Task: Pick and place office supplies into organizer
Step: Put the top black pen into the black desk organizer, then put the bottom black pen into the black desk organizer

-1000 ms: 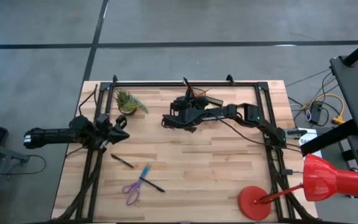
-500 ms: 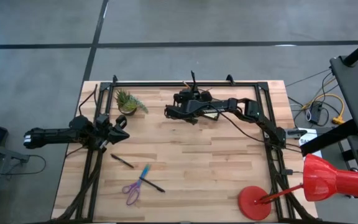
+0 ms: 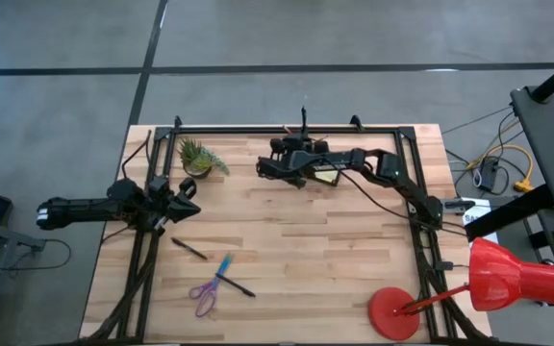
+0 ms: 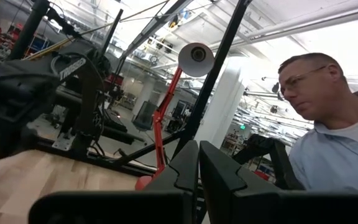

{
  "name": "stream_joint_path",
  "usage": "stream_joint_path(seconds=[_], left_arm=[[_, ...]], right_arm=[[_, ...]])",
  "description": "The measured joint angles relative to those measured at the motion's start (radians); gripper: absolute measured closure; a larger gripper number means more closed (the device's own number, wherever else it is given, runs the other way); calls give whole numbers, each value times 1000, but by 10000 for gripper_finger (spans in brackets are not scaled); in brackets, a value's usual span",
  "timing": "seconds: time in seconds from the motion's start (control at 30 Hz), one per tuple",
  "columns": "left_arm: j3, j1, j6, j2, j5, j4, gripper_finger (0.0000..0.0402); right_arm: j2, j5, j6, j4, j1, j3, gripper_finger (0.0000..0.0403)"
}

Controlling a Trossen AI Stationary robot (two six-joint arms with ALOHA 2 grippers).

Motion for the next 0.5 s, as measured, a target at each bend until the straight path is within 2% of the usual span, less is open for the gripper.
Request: stream_joint_path(seconds=[0.5], left_arm=[[0, 0, 0, -2, 0, 0, 402]], right_arm=[[6, -22, 10, -10, 14, 22, 313]])
